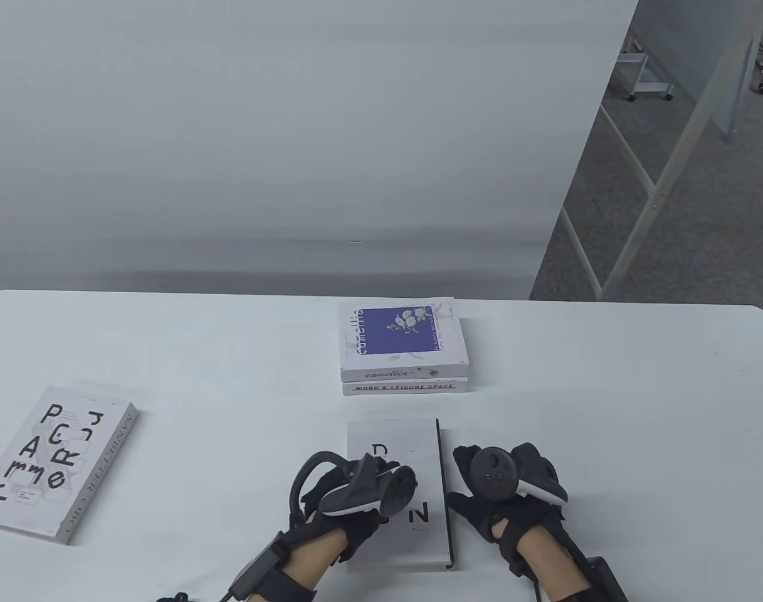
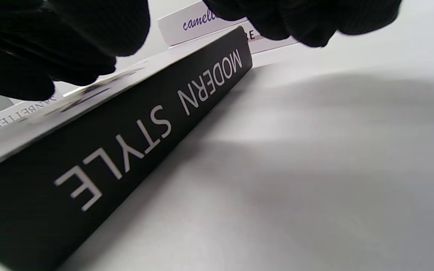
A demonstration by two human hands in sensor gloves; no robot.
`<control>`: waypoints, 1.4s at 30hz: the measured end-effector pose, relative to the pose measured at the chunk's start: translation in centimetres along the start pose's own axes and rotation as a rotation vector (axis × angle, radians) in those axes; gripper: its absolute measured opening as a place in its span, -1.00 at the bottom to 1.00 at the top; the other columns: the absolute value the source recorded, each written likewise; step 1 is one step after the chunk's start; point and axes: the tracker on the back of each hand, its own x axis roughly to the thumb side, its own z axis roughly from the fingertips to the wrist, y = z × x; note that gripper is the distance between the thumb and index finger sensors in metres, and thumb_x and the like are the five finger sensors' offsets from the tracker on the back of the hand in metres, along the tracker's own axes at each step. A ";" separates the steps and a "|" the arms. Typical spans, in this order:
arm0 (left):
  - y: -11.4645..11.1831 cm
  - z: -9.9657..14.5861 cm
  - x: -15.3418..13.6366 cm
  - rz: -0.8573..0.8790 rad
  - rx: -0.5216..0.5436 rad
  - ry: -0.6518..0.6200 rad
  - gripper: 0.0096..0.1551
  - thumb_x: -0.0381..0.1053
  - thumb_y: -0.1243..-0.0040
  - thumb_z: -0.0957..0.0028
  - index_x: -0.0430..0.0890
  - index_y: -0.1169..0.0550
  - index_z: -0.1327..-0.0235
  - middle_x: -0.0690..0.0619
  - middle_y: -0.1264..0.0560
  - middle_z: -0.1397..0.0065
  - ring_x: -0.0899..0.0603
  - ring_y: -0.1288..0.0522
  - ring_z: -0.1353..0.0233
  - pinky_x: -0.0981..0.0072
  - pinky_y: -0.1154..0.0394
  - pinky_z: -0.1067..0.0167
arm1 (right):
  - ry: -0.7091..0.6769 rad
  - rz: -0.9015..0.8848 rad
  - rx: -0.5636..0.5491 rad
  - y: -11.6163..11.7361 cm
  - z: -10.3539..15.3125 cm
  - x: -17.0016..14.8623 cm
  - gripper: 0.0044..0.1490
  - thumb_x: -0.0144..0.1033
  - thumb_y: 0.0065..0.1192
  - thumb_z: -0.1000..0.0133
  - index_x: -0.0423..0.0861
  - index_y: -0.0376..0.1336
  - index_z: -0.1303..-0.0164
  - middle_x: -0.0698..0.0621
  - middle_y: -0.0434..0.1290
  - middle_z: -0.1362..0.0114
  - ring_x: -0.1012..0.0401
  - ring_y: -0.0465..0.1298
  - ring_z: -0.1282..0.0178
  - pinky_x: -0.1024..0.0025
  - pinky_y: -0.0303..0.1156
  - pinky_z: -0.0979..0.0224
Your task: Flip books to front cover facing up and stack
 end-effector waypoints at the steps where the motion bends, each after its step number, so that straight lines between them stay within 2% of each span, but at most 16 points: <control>1: 0.0 0.5 -0.8 -0.005 0.025 0.040 -0.24 0.25 -0.30 0.10 -0.04 -0.43 -0.34 -0.08 -0.49 -0.36 -0.20 -0.64 -0.24 0.08 -0.60 -0.14 | 0.009 -0.010 -0.009 0.0 -0.1 0.1 -0.02 0.12 0.07 -0.16 -0.29 -0.10 -0.52 -0.47 0.10 -0.51 -0.33 0.28 -0.43 -0.22 0.31 -0.35; 4: -0.1 1.7 -2.6 0.023 0.067 0.127 -0.16 0.28 -0.29 0.10 -0.10 -0.39 -0.38 -0.12 -0.48 -0.38 -0.21 -0.64 -0.25 0.08 -0.61 -0.14 | 0.034 -0.032 0.011 0.1 -0.5 0.0 -0.03 0.11 0.05 -0.17 -0.30 -0.10 -0.52 -0.48 0.13 -0.49 -0.31 0.34 -0.39 -0.13 0.39 -0.33; 9: -2.1 2.1 -5.5 0.313 0.001 0.214 -0.11 0.24 -0.33 0.09 -0.21 -0.37 -0.40 -0.18 -0.53 -0.31 -0.15 -0.73 -0.13 0.14 -0.66 -0.05 | 0.058 -0.191 0.091 0.9 -0.8 -0.6 -0.03 0.09 0.02 -0.21 -0.30 -0.19 -0.52 -0.47 0.07 -0.51 -0.23 0.35 -0.41 -0.01 0.43 -0.37; 11: -3.0 1.9 -6.2 0.404 -0.046 0.218 -0.10 0.21 -0.34 0.08 -0.23 -0.35 -0.41 -0.20 -0.51 -0.32 -0.15 -0.72 -0.13 0.16 -0.67 -0.03 | 0.063 -0.247 0.117 1.3 -0.8 -0.6 -0.03 0.06 0.01 -0.22 -0.32 -0.23 -0.51 -0.50 0.01 -0.50 -0.24 0.30 -0.41 0.00 0.40 -0.38; 14: -4.3 1.4 -7.1 0.602 -0.072 0.226 -0.07 0.15 -0.35 0.07 -0.27 -0.28 -0.44 -0.27 -0.44 -0.37 -0.23 -0.67 -0.22 0.33 -0.73 0.06 | 0.067 -0.255 0.119 1.4 -0.8 -0.4 0.03 0.05 0.01 -0.22 -0.37 -0.29 -0.49 -0.53 -0.01 -0.49 -0.23 0.30 -0.41 0.03 0.41 -0.39; 19: -5.5 1.2 -7.7 0.803 -0.102 0.242 -0.10 0.08 -0.37 0.07 -0.30 -0.29 -0.42 -0.30 -0.47 -0.32 -0.22 -0.69 -0.18 0.43 -0.76 0.11 | 0.033 -0.317 0.172 1.9 -1.0 0.3 0.08 0.06 0.01 -0.22 -0.39 -0.38 -0.47 -0.55 -0.10 -0.49 -0.23 0.21 -0.44 0.04 0.32 -0.43; 24: -5.9 1.1 -7.3 0.864 -0.109 0.224 -0.12 0.01 -0.36 0.05 -0.33 -0.25 -0.42 -0.29 -0.48 -0.29 -0.17 -0.69 -0.16 0.49 -0.77 0.13 | 0.034 -0.372 0.171 2.0 -1.1 0.2 0.07 0.01 0.01 -0.22 -0.40 -0.40 -0.46 -0.55 -0.10 -0.48 -0.21 0.21 -0.44 0.07 0.32 -0.43; 26: -6.1 1.1 -6.9 0.860 -0.111 0.179 -0.12 0.01 -0.34 0.04 -0.33 -0.24 -0.42 -0.29 -0.48 -0.29 -0.17 -0.69 -0.16 0.49 -0.77 0.13 | 0.027 -0.404 0.172 2.0 -1.0 -0.1 0.05 -0.03 0.00 -0.22 -0.40 -0.41 -0.44 -0.55 -0.11 -0.48 -0.21 0.20 -0.44 0.07 0.31 -0.43; 33: -6.0 1.2 -5.7 0.835 -0.082 0.165 -0.13 0.01 -0.31 0.03 -0.35 -0.23 -0.41 -0.31 -0.47 -0.29 -0.17 -0.69 -0.15 0.49 -0.76 0.13 | 0.033 -0.501 0.143 1.9 -0.6 -1.0 -0.06 -0.21 0.00 -0.20 -0.40 -0.36 -0.43 -0.56 -0.05 -0.45 -0.21 0.26 -0.41 0.09 0.36 -0.41; 37: -6.3 1.3 -6.1 0.893 -0.080 0.147 -0.19 -0.08 -0.26 0.02 -0.35 -0.23 -0.42 -0.33 -0.45 -0.30 -0.21 -0.67 -0.16 0.44 -0.74 0.10 | 0.018 -0.501 0.083 1.4 -0.1 -0.9 -0.13 -0.30 0.05 -0.17 -0.35 -0.27 -0.46 -0.55 0.03 -0.44 -0.23 0.33 -0.38 0.05 0.42 -0.36; 40: -6.5 1.4 -6.5 0.922 -0.080 0.151 -0.19 -0.11 -0.24 0.02 -0.37 -0.21 -0.42 -0.34 -0.44 -0.32 -0.22 -0.66 -0.18 0.41 -0.73 0.08 | -0.045 -0.469 0.006 0.7 0.4 -0.2 -0.17 -0.35 0.07 -0.15 -0.29 -0.22 -0.47 -0.54 0.02 -0.45 -0.24 0.33 -0.38 0.03 0.42 -0.35; 42: -6.6 1.5 -6.8 0.934 -0.088 0.147 -0.19 -0.13 -0.23 0.02 -0.37 -0.20 -0.42 -0.34 -0.43 -0.33 -0.22 -0.66 -0.20 0.39 -0.72 0.07 | -0.077 -0.425 -0.064 0.3 0.8 0.4 -0.22 -0.40 0.10 -0.12 -0.20 -0.12 -0.49 -0.52 0.05 -0.45 -0.23 0.35 -0.36 0.03 0.44 -0.32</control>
